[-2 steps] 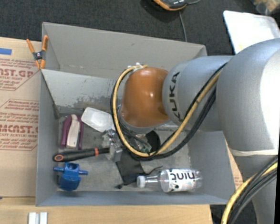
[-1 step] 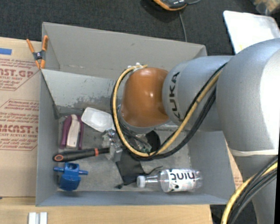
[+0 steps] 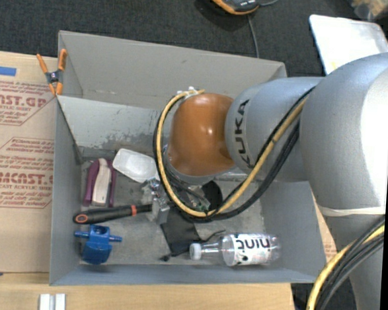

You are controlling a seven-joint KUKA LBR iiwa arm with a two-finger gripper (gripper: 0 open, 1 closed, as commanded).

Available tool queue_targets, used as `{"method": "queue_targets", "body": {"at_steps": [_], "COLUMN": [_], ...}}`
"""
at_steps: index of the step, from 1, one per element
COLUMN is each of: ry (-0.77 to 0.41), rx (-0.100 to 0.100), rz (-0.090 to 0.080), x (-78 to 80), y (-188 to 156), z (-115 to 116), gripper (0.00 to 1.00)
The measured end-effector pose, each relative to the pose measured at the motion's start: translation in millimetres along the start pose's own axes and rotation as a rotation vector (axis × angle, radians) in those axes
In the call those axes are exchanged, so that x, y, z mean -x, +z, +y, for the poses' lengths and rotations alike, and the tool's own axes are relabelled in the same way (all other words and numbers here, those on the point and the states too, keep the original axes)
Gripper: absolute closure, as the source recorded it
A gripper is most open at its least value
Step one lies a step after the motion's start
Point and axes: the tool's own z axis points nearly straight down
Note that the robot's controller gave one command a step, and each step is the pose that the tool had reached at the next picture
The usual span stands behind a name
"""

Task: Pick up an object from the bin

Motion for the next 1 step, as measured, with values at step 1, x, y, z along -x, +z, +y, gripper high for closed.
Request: {"method": "queue_targets", "body": {"at_steps": [1], "ry": [-0.024], "rx": [0.001], "rz": [0.004], "x": [-3.3], "y": [-69.7], "z": [-4.8], "gripper": [1.0]}}
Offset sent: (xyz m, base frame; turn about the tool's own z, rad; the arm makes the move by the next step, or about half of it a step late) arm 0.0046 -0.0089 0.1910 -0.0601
